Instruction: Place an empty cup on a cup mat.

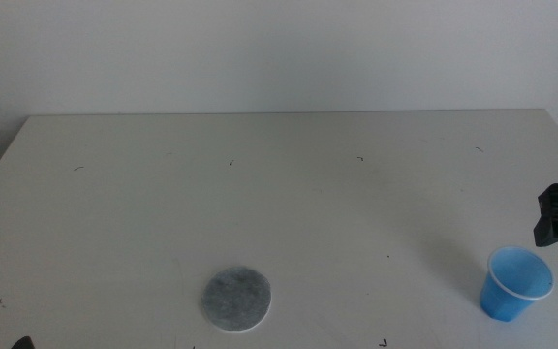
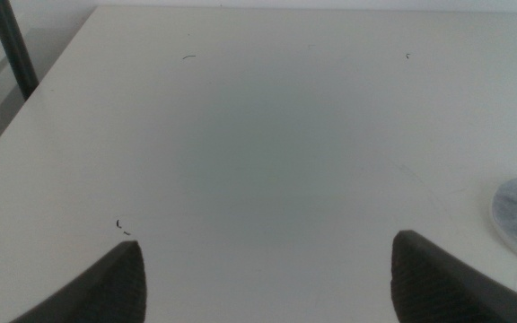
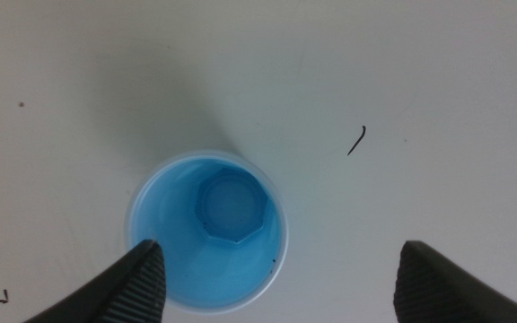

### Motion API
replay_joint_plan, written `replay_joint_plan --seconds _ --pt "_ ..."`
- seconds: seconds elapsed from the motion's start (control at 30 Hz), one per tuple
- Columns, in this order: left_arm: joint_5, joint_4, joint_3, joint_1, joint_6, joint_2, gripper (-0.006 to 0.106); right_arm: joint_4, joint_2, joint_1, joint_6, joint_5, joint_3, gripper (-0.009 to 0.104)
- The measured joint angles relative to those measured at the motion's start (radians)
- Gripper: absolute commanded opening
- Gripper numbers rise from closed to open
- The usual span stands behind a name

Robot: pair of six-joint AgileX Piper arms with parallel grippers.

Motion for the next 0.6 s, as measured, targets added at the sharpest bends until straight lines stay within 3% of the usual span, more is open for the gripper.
replay_joint_plan --seconds 0.6 --pt "0.0 0.0 0.0 0.0 0.0 0.0 0.105 0.0 0.193 0.0 0.0 -0.116 0.065 0.061"
